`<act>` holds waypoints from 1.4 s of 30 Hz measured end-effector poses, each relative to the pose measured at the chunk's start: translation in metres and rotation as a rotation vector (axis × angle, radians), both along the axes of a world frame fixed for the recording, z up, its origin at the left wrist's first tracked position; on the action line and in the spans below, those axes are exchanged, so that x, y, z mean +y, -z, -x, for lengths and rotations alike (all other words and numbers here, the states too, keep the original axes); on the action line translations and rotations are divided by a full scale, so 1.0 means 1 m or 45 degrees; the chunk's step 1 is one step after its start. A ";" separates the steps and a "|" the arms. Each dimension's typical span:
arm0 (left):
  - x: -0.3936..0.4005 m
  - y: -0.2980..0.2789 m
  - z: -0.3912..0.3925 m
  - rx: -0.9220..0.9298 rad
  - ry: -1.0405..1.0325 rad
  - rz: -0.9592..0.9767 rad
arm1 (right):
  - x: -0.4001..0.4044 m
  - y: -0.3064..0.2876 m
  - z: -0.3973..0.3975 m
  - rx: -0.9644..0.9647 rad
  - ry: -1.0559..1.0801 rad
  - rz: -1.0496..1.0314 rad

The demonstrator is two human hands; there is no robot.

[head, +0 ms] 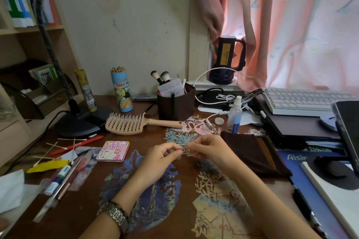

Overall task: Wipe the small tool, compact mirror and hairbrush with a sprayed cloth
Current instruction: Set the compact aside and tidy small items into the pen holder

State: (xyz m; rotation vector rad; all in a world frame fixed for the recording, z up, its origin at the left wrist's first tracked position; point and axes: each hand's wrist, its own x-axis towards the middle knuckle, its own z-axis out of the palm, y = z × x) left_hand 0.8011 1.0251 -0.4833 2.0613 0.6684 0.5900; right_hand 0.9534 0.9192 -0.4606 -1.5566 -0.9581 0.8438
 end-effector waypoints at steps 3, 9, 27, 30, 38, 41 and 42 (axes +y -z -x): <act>-0.002 -0.001 0.000 -0.021 -0.003 0.009 | 0.003 0.001 0.000 -0.083 0.024 -0.011; 0.007 -0.006 0.006 -0.155 -0.124 -0.118 | 0.013 -0.016 -0.011 -0.272 0.028 -0.017; 0.040 0.018 0.003 0.258 -0.264 -0.723 | 0.052 -0.087 -0.076 -0.870 0.057 -0.044; 0.043 0.020 0.002 0.244 -0.282 -0.729 | 0.061 -0.094 -0.081 -0.937 0.028 -0.084; 0.046 0.022 0.000 0.227 -0.295 -0.716 | 0.092 -0.116 -0.086 -1.160 -0.010 -0.165; 0.046 0.023 0.000 0.216 -0.301 -0.718 | 0.106 -0.121 -0.090 -1.217 -0.017 -0.186; 0.047 0.023 0.000 0.218 -0.301 -0.714 | 0.110 -0.122 -0.090 -1.242 -0.023 -0.186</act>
